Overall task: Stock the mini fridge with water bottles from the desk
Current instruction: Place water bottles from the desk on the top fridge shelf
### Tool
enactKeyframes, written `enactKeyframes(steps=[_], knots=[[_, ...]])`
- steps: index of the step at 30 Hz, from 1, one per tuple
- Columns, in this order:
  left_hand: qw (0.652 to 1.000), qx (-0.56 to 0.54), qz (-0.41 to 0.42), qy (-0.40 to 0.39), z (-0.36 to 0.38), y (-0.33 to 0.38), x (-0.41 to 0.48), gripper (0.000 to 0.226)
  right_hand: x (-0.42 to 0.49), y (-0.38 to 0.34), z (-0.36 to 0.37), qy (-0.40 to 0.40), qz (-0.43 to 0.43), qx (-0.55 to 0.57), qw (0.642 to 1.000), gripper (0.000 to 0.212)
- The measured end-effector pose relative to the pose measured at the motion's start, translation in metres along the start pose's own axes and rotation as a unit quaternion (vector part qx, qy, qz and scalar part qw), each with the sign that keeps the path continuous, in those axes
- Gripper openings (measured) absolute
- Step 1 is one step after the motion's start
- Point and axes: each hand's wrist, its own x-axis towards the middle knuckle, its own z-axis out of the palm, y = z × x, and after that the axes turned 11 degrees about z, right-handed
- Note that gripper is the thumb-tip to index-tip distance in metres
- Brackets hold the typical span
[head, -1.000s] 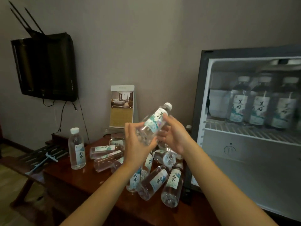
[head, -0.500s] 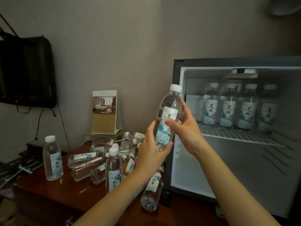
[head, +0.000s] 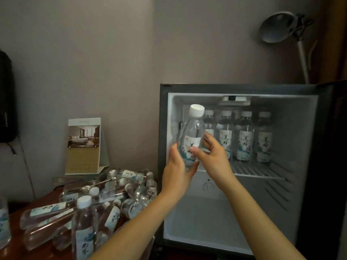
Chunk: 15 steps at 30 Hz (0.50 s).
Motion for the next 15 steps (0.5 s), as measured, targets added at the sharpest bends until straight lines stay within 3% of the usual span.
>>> enactKeyframes(steps=[5,8,11,15], knots=[[0.995,0.02,-0.086,-0.04,0.024,-0.008,0.028,0.072,0.022,0.002,0.0,0.017,0.014,-0.078,0.997,0.064],[0.994,0.049,-0.064,-0.068,0.034,-0.015,0.032,0.071,0.033,0.003,-0.001,0.027,0.041,-0.133,0.99,0.057],[0.994,0.014,-0.085,-0.062,0.044,-0.019,0.037,0.057,0.044,0.011,-0.003,0.052,0.04,-0.163,0.984,0.04],[0.981,-0.044,-0.181,-0.046,0.056,-0.017,0.052,0.037,0.051,0.027,-0.004,0.105,0.058,-0.173,0.978,0.025]])
